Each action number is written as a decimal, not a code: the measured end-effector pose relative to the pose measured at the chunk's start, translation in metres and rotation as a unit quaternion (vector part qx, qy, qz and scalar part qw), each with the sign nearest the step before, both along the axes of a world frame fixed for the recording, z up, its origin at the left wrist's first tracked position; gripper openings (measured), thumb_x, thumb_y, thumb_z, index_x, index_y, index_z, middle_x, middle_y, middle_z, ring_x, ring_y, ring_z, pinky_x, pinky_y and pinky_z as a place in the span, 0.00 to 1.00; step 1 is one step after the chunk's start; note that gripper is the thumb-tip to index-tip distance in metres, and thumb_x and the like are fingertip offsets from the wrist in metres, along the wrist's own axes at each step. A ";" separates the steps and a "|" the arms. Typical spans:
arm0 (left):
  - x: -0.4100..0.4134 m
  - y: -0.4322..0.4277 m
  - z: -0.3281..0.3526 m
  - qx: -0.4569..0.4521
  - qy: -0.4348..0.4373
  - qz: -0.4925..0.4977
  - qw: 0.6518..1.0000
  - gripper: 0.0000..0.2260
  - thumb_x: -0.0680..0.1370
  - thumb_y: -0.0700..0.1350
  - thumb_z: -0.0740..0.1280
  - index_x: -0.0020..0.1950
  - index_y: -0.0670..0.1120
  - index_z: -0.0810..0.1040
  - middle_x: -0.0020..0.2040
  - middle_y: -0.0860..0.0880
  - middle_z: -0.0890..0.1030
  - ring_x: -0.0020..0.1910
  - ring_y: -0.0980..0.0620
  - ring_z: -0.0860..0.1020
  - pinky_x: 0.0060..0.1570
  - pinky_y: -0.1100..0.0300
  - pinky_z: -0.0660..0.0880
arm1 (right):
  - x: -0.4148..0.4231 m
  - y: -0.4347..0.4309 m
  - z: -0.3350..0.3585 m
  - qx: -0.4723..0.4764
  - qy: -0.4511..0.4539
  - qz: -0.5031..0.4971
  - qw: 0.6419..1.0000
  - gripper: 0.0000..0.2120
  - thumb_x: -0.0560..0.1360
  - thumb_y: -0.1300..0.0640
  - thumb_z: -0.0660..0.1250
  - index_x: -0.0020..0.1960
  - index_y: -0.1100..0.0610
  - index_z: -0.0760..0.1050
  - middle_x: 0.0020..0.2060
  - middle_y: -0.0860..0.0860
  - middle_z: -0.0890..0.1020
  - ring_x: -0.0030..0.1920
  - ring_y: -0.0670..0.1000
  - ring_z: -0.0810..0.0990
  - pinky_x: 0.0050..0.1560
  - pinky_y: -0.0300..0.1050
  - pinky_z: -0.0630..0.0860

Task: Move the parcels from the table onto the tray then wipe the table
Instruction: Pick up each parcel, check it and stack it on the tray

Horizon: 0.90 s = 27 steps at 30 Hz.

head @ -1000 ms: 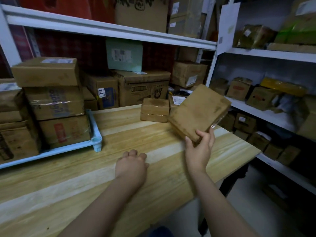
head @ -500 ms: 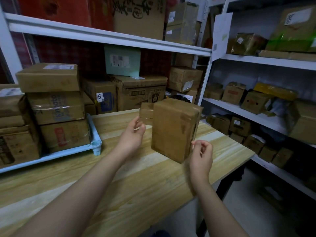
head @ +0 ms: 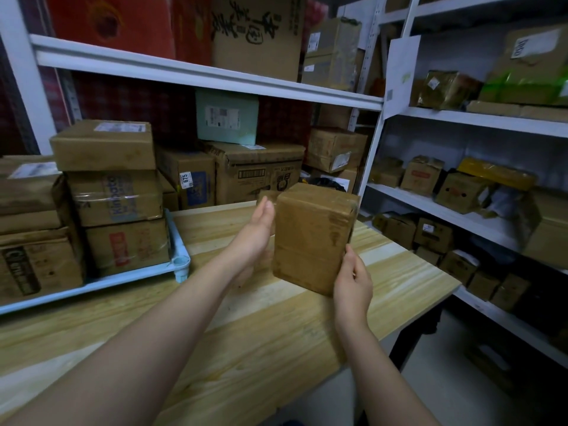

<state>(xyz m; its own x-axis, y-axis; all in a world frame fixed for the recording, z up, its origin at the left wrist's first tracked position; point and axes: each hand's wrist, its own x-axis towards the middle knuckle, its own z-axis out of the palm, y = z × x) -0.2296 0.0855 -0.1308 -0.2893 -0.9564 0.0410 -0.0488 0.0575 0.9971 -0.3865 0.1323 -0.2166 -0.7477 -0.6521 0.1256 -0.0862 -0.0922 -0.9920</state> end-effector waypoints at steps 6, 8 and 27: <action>0.007 0.016 0.010 -0.009 0.049 0.013 0.999 0.23 0.81 0.63 0.48 0.75 0.60 0.63 0.69 0.56 0.70 0.68 0.52 0.70 0.64 0.46 0.71 | 0.010 0.007 0.011 -0.062 -0.053 0.057 0.995 0.17 0.84 0.47 0.56 0.70 0.46 0.74 0.61 0.42 0.80 0.60 0.41 0.78 0.58 0.39 0.75; 0.018 0.023 0.008 -0.011 0.075 0.036 0.996 0.22 0.82 0.61 0.49 0.73 0.58 0.67 0.65 0.57 0.73 0.66 0.53 0.71 0.62 0.48 0.72 | 0.017 0.006 0.017 -0.075 -0.058 0.082 0.992 0.17 0.85 0.48 0.55 0.70 0.45 0.73 0.58 0.40 0.79 0.55 0.35 0.76 0.52 0.33 0.73; 0.099 0.029 -0.016 -0.084 0.073 0.157 0.981 0.23 0.78 0.39 0.66 0.69 0.60 0.71 0.62 0.47 0.72 0.58 0.51 0.76 0.59 0.51 0.75 | 0.071 -0.006 0.042 -0.071 -0.158 0.273 0.946 0.12 0.84 0.53 0.57 0.64 0.45 0.76 0.64 0.49 0.80 0.66 0.52 0.77 0.69 0.55 0.73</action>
